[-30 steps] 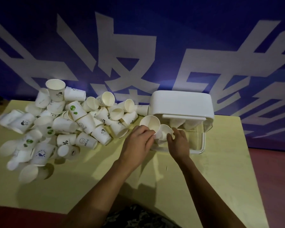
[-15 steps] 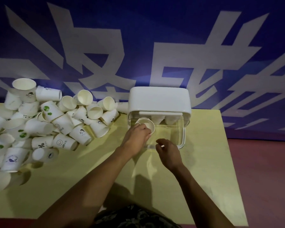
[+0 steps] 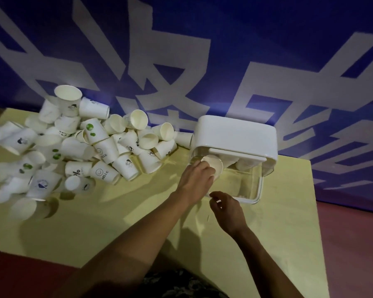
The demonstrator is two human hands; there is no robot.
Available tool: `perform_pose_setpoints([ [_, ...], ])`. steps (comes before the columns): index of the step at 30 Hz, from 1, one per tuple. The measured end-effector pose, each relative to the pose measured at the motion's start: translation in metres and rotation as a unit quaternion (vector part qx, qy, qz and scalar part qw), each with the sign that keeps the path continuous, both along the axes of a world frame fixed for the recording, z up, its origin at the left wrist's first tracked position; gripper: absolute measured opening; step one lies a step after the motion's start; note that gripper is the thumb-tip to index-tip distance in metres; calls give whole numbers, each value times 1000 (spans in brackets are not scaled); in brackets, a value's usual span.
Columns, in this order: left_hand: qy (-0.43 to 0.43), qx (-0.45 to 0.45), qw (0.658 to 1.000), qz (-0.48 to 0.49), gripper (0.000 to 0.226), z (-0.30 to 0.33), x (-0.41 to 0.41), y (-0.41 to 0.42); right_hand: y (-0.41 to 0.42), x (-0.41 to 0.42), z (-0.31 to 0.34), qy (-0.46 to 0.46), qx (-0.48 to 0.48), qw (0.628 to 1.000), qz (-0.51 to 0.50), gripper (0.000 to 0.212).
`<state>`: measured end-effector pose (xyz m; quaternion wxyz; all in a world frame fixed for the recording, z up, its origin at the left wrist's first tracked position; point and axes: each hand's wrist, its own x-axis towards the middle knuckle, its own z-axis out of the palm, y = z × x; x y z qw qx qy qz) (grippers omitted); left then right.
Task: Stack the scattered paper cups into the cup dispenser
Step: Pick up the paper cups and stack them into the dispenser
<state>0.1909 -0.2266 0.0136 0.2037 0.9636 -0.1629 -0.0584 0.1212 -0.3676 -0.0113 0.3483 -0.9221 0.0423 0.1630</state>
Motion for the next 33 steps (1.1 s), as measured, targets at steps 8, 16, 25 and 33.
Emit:
perform_pose_setpoints([
  [8,25,-66,964,257,21,-15,-64,130,75,9,-7,55,57,997,27,23],
  [16,56,-27,871,488,46,-27,-98,268,171,25,-30,202,210,953,-86,13],
  [25,111,29,896,428,59,-53,-81,338,234,64,-48,261,301,874,-279,15],
  [33,152,120,930,311,52,-67,-68,359,268,98,-61,225,264,876,-337,14],
])
